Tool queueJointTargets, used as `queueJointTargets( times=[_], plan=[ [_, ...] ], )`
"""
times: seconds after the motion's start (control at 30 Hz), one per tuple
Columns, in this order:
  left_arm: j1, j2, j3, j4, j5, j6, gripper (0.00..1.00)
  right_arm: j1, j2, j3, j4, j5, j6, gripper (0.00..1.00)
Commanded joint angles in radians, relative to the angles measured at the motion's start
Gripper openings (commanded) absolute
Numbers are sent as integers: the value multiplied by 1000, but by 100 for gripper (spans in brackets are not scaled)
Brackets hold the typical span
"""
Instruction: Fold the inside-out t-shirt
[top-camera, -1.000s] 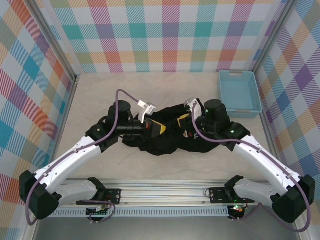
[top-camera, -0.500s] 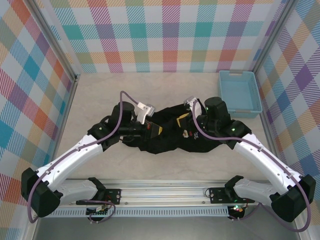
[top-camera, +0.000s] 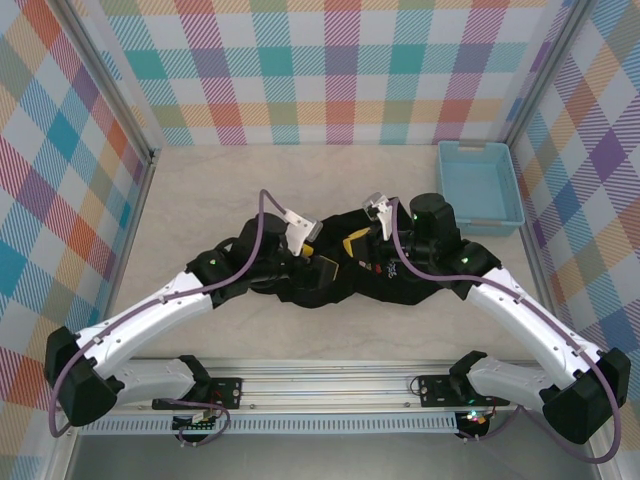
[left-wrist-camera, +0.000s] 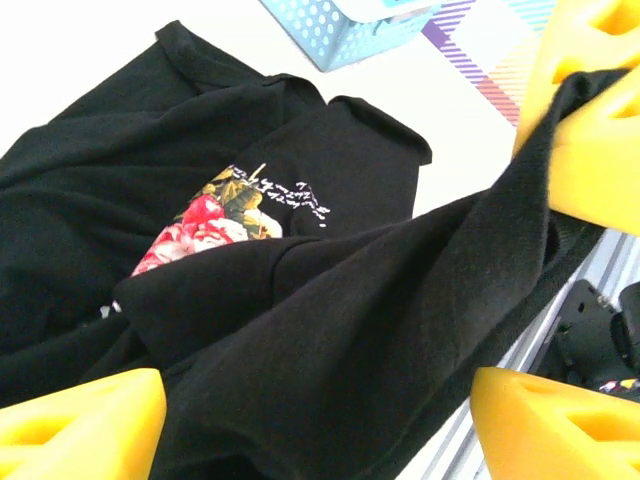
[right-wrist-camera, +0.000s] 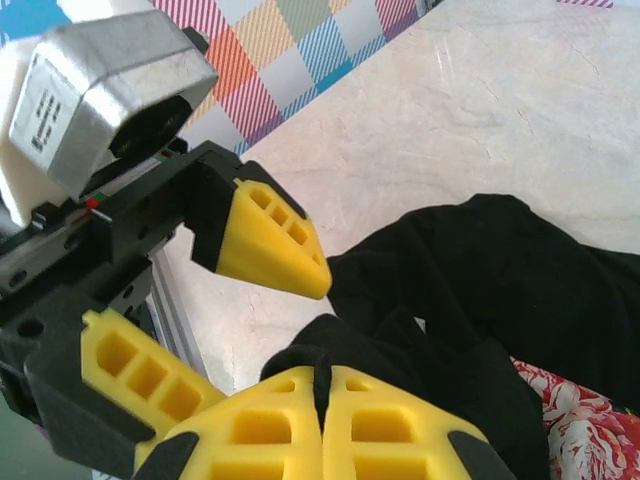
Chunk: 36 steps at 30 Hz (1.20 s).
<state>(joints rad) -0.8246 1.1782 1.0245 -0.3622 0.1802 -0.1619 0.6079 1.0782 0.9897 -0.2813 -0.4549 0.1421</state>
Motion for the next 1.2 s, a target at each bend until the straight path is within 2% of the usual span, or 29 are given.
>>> queueJointTargets(
  times=[0.0, 0.1, 0.17, 0.23, 0.3, 0.43, 0.53, 0.6, 0.67, 0.73, 0.8, 0.87, 0.93, 1.07, 1.1, 1.17],
  plan=[
    [-35, 26, 39, 44, -35, 42, 82, -6, -1, -3, 45, -37, 14, 0],
    [-38, 57, 51, 49, -122, 22, 76, -7, -1, -8, 42, -43, 10, 0],
    [-38, 76, 64, 31, -207, 16, 63, -7, -9, -12, 23, -22, -10, 0],
    [-35, 75, 61, 24, -228, 20, 52, -7, -20, -15, -7, 11, -42, 0],
    [-31, 68, 61, 35, -194, 22, 39, -7, -27, -15, -37, 40, -74, 0],
    [-1, 73, 92, -1, -27, 22, 2, -7, -27, -21, -60, 105, -118, 0],
    [75, 37, 99, -2, 234, -52, 0, 1, -12, -14, -92, 310, -116, 0],
    [132, 10, 79, 62, 407, -152, 0, 25, 9, -13, -106, 443, -121, 6],
    [177, -11, 46, 189, 525, -278, 0, 67, 35, -5, -115, 570, -125, 13],
    [203, -14, 30, 254, 582, -356, 0, 93, 55, 8, -130, 661, -119, 18],
    [213, -20, 25, 260, 581, -389, 0, 102, 63, 26, -162, 738, -100, 32],
    [220, -25, 12, 269, 566, -413, 0, 107, 51, 48, -205, 770, -91, 39],
    [223, -22, 7, 275, 556, -423, 0, 117, 15, 46, -223, 744, -110, 42],
    [225, -17, 8, 237, 503, -403, 0, 136, -142, -57, -122, 431, -161, 44],
    [225, -18, 9, 230, 494, -397, 0, 140, -171, -79, -92, 326, -164, 43],
    [226, -17, 11, 223, 483, -395, 0, 155, -185, -97, -54, 209, -147, 39]
  ],
)
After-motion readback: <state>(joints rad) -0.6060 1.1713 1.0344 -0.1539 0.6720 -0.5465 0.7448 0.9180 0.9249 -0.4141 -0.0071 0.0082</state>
